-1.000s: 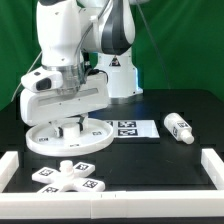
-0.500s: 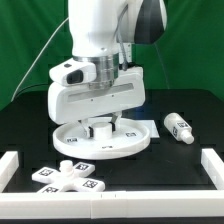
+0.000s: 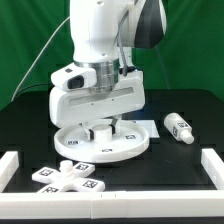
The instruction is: Assemble round table
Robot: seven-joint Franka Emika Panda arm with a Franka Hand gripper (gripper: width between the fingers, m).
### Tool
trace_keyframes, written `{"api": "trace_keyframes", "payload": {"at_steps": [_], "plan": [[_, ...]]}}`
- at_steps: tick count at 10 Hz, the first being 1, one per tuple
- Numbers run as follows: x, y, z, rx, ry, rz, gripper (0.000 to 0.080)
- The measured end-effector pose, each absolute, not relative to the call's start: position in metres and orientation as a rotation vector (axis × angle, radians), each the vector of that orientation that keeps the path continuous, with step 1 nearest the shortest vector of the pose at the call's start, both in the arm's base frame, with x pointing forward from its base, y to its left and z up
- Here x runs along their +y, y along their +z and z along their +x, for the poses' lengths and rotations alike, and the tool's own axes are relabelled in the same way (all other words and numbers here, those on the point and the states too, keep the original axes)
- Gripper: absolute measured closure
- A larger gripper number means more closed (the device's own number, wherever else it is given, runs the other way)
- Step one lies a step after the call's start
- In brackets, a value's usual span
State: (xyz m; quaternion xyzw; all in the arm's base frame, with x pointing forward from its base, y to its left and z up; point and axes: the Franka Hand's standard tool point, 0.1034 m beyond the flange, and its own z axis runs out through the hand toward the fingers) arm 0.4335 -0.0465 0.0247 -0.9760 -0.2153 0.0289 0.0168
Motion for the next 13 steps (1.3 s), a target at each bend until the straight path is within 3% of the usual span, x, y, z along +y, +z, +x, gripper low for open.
{"api": "trace_keyframes", "payload": {"at_steps": [4, 9, 13], "plan": [[0.015, 0.035, 0.499, -0.513, 0.08, -3.056, 0.0396], [0.016, 0.031, 0.498, -0.49, 0.088, -3.06, 0.0396], [0.038, 0.016, 0.536, -0.456, 0.05, -3.062, 0.0396]]}}
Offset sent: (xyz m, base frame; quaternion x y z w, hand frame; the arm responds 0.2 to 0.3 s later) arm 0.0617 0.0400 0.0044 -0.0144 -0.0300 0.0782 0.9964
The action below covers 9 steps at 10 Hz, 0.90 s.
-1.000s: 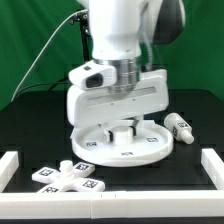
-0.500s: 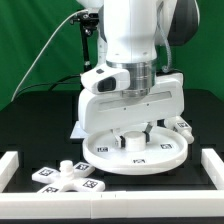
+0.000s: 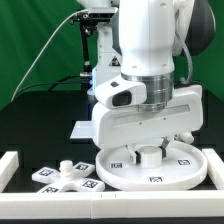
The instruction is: Assemble round table
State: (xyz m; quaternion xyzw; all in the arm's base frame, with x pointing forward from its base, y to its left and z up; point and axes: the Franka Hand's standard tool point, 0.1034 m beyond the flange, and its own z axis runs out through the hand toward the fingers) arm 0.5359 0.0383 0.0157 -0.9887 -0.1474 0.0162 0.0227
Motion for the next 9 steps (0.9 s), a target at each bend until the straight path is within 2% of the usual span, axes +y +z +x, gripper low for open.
{"api": "trace_keyframes", "payload": {"at_steps": [5, 9], "plan": [[0.038, 0.013, 0.534, -0.456, 0.06, -3.061, 0.0396], [0.039, 0.01, 0.556, -0.377, 0.025, -3.079, 0.0396]]}}
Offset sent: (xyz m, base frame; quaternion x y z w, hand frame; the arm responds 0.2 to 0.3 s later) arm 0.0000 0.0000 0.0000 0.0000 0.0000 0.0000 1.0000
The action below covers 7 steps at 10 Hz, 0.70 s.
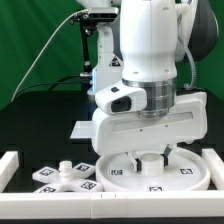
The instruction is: Assemble round table
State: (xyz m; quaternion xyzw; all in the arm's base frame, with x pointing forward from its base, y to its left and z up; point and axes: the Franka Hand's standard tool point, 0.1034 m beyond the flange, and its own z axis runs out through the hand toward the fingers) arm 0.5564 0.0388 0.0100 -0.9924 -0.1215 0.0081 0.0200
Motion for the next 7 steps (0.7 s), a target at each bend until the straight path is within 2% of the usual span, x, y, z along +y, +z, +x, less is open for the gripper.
{"api": "trace_keyframes", "payload": {"at_steps": [5, 6, 7], "plan": [[0.0384, 0.0099, 0.5608, -0.312, 0.017, -3.087, 0.0396], [0.0385, 0.0097, 0.5607, -0.312, 0.018, -3.087, 0.026], [0.0385, 0.0097, 0.5606, -0.312, 0.018, -3.087, 0.0184]]}}
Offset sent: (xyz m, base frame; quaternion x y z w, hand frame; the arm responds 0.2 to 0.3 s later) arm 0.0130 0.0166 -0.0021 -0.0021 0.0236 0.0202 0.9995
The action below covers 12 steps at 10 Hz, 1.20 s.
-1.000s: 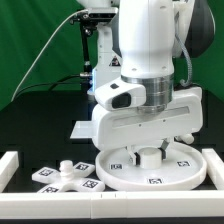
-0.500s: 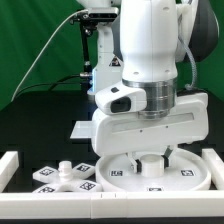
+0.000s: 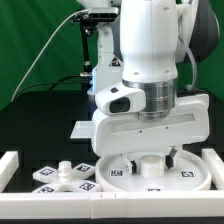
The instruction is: Assemble round table
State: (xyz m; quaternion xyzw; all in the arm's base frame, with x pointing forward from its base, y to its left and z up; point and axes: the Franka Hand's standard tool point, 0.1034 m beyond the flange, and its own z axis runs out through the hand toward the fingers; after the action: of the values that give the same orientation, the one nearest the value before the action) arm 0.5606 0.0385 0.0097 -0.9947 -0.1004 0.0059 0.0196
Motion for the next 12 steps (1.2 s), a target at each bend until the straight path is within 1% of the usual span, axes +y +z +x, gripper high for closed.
{"api": "trace_keyframes", "payload": {"at_steps": [1, 2, 3, 4, 5, 6, 7, 8, 10, 12], "plan": [[0.039, 0.01, 0.561, -0.312, 0.018, -3.087, 0.0184], [0.039, 0.01, 0.561, -0.312, 0.019, -3.087, 0.0156], [0.039, 0.01, 0.561, -0.312, 0.017, -3.087, 0.0156], [0.043, 0.02, 0.558, -0.236, 0.07, -3.086, 0.0151], [0.051, 0.042, 0.56, -0.178, 0.101, -3.083, 0.015], [0.059, 0.055, 0.564, -0.081, 0.093, -3.087, 0.015], [0.065, 0.056, 0.564, -0.018, 0.088, -3.09, 0.015], [0.064, 0.053, 0.563, -0.056, 0.093, -3.089, 0.015], [0.066, 0.053, 0.563, -0.058, 0.093, -3.089, 0.015], [0.08, 0.066, 0.555, -0.156, 0.079, -3.091, 0.015]]}}
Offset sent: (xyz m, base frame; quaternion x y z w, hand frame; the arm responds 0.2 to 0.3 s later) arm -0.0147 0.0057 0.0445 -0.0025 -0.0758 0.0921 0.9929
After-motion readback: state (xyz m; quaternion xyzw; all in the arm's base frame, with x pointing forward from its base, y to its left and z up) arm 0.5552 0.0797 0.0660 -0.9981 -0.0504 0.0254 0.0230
